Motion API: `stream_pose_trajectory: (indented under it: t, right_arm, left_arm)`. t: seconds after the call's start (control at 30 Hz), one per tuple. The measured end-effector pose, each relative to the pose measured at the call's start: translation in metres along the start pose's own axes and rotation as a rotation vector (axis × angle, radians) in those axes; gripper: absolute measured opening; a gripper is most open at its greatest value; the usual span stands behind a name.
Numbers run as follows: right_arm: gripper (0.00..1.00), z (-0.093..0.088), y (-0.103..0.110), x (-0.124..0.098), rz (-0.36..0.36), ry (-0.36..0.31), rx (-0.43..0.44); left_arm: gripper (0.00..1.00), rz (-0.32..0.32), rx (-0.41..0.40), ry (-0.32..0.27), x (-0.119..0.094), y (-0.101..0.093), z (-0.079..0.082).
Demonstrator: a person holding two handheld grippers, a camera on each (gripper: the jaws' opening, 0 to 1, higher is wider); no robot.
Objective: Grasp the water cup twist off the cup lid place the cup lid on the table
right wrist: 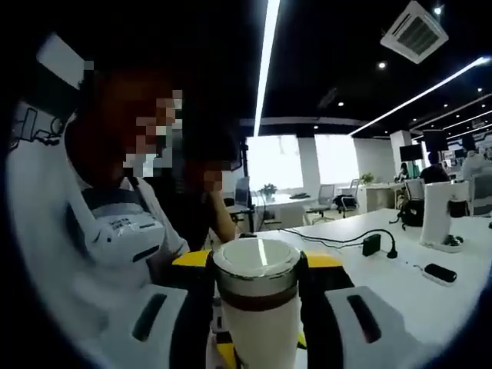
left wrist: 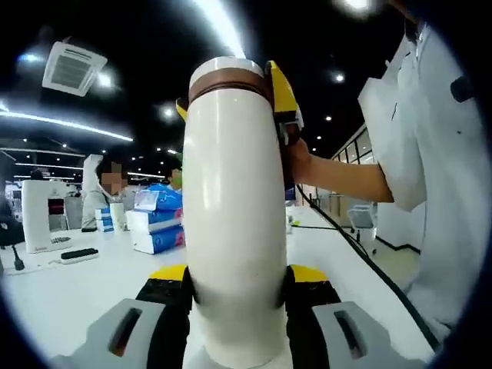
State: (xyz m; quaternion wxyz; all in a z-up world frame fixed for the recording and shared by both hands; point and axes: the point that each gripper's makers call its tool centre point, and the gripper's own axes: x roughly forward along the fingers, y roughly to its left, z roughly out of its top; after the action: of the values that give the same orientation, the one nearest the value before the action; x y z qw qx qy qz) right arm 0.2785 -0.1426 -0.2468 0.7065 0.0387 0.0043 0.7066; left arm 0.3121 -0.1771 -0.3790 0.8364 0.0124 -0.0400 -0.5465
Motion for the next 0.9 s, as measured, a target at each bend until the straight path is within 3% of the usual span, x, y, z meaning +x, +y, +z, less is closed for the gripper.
stream_pose_trajectory:
  t: [0.2,0.3,0.37,0.47,0.6,0.7,0.9]
  right_arm:
    - [0.49,-0.004,-0.003,-0.002,-0.151,0.081,0.009]
    - [0.66,-0.004,0.000,-0.008,-0.284,0.146,0.003]
    - [0.71,0.000,0.005,-0.015,-0.399,0.177,0.011]
    - [0.71,0.011,0.005,-0.025,-0.584,0.141,-0.015]
    - [0.77,0.014,0.015,-0.031,-0.747,0.070,-0.034]
    - [0.79,0.005,0.025,-0.031,-0.835,0.047,-0.011]
    - [0.80,0.002,0.035,-0.028,-0.921,0.000,-0.015]
  left_arm:
    - [0.49,-0.006,-0.013,-0.014,0.001,0.001,0.000]
    - [0.49,-0.006,0.000,-0.014,0.001,0.000,0.001]
    - [0.49,-0.006,-0.002,-0.014,0.001,0.001,0.001]
    - [0.49,-0.006,0.001,-0.013,0.002,-0.001,0.001]
    - [0.49,0.003,0.007,-0.007,0.002,-0.001,0.001]
    - [0.49,0.007,0.012,-0.006,0.002,0.000,0.002]
    - [0.49,0.009,-0.002,-0.007,0.001,-0.001,0.003]
